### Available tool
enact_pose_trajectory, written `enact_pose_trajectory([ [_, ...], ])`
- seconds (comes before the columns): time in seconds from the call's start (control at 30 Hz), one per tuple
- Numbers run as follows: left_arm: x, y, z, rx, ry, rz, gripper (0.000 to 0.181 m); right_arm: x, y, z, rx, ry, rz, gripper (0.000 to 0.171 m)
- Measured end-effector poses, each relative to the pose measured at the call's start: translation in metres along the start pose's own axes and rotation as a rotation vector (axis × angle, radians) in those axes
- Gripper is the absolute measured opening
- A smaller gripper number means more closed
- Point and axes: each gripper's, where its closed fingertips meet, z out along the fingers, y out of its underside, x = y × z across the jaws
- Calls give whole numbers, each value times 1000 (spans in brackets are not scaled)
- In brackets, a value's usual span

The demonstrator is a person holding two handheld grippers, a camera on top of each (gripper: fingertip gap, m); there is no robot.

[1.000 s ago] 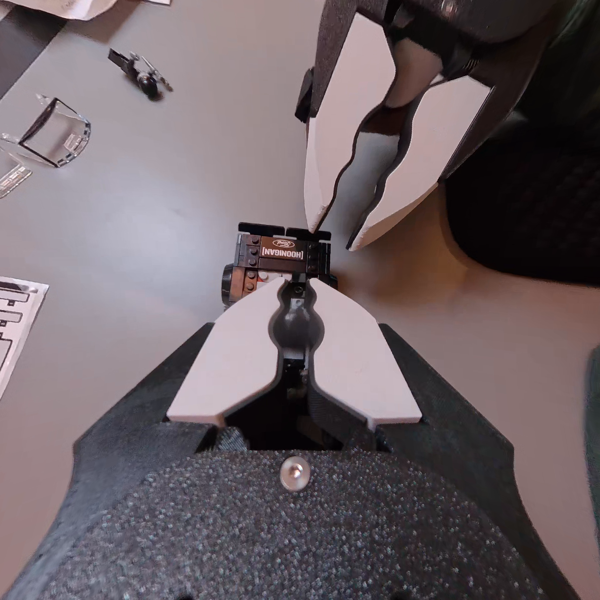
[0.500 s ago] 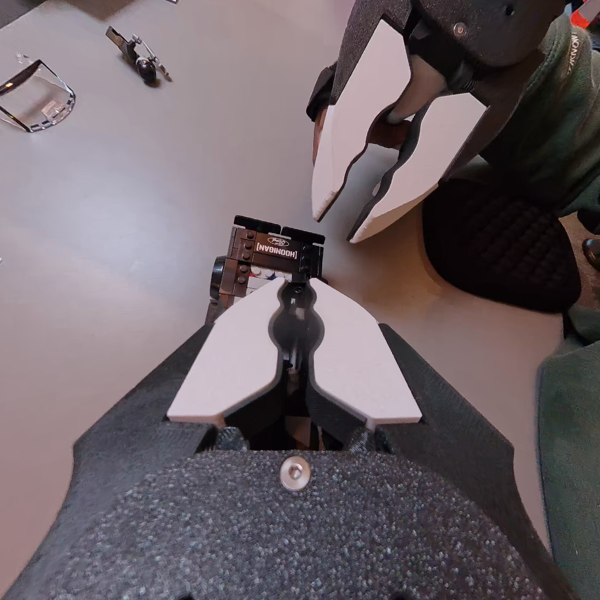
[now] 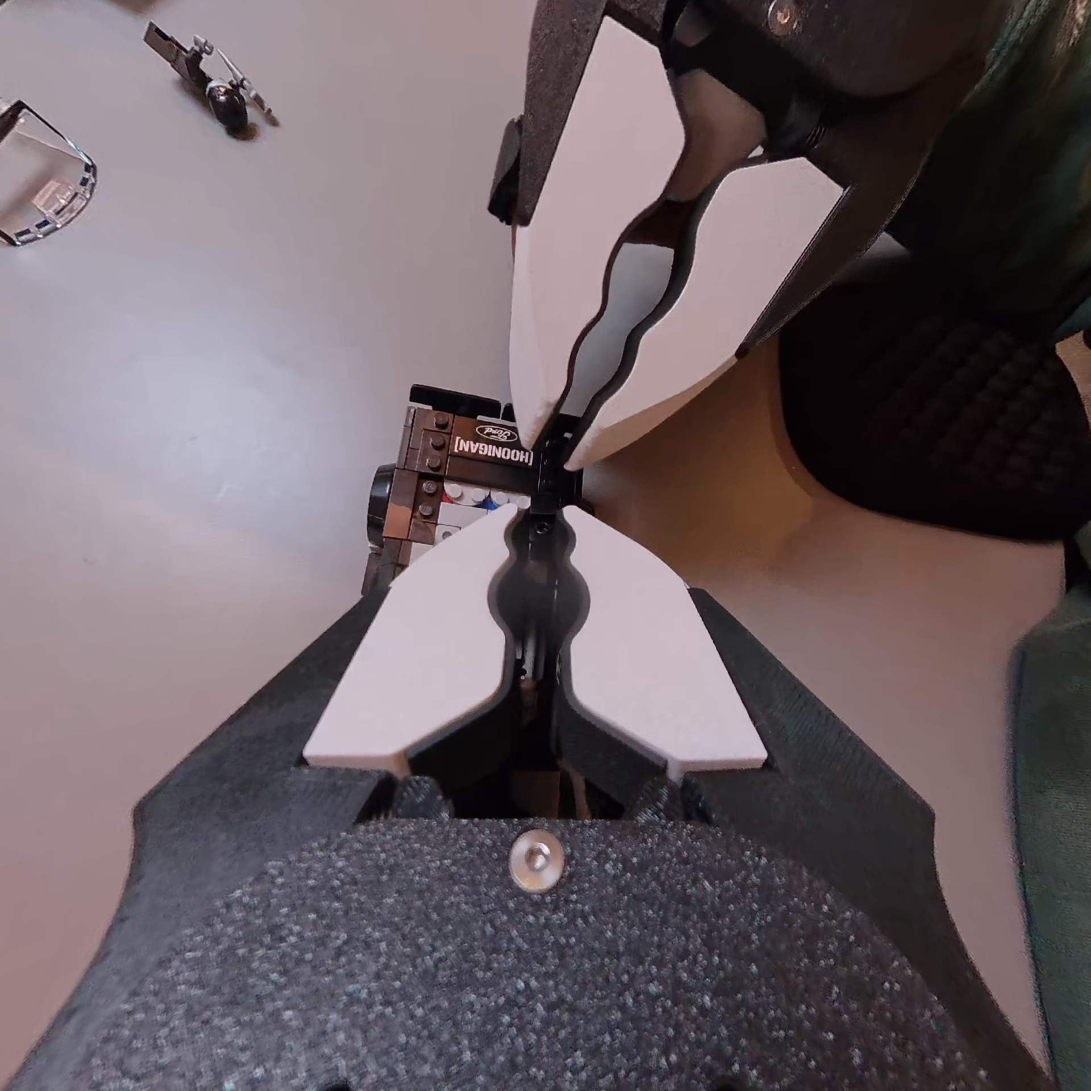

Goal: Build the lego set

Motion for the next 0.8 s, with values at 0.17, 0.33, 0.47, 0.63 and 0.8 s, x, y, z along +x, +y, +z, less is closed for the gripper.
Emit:
enact_pose_trajectory([
  [0.17,1,2,0,-16,-4,9,9,-6,3,7,-89,-74,-39,9],
  [0.33,2,4,-1,-27,9,12,9,-8,5,11,-129,-105,-50,12],
  [0.47,3,4,-1,-29,13,24,9,-8,2,13,-127,-113,-58,11],
  [0.63,4,6,-1,-45,28,47,9,-10,1,15,-140,-129,-49,8],
  [0.8,5,9,-1,-52,23,101,9,-12,1,16,-169,-115,-51,8],
])
